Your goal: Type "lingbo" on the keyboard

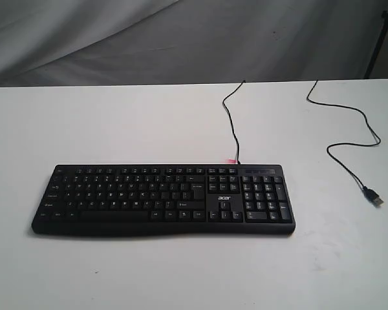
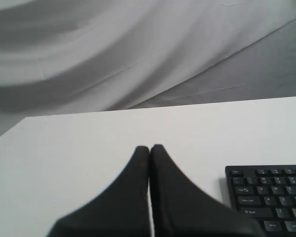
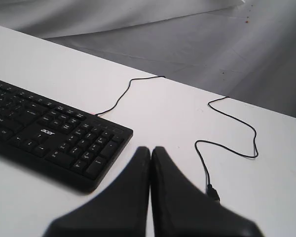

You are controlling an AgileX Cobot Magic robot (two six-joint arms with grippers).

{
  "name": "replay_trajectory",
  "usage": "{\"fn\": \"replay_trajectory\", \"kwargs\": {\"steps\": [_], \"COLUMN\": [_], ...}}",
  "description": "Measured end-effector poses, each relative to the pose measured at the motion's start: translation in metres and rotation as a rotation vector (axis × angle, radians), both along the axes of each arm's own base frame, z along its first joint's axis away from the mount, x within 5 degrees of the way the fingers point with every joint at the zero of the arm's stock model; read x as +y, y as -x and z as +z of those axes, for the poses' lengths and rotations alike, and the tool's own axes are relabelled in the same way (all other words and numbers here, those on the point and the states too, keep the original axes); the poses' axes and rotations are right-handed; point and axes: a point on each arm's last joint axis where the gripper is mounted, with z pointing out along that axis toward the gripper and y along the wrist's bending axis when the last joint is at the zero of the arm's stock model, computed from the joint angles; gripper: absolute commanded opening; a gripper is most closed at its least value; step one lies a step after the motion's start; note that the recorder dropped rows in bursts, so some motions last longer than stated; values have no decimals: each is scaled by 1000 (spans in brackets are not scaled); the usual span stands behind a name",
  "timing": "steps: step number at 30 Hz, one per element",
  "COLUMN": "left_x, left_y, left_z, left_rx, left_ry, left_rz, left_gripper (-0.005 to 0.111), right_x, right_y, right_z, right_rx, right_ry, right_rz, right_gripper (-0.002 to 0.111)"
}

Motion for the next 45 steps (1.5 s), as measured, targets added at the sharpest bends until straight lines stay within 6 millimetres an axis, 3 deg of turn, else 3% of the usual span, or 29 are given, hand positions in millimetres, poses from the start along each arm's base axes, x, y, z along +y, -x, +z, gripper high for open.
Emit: {"fn": "replay_trajectory", "kwargs": {"steps": [22,31,34,39,45], "left_x": [0,0,0,0,0], "left_y": [0,0,0,0,0], "left_z": [0,0,0,0,0], "left_rx": [0,0,0,0,0], "left_ry": [0,0,0,0,0], "left_rz": [0,0,0,0,0], "left_gripper": [1,1,1,1,1], "right_x": [0,3,3,3,4], "right_y": [0,2,7,8,-17], "right_z": [0,2,26,87,143], "right_rx": [0,42,35,-12,37], "right_ry": [0,-101,-108,-107,-115], "right_rz": [0,6,9,13,14], "right_gripper": [0,0,0,0,0]}}
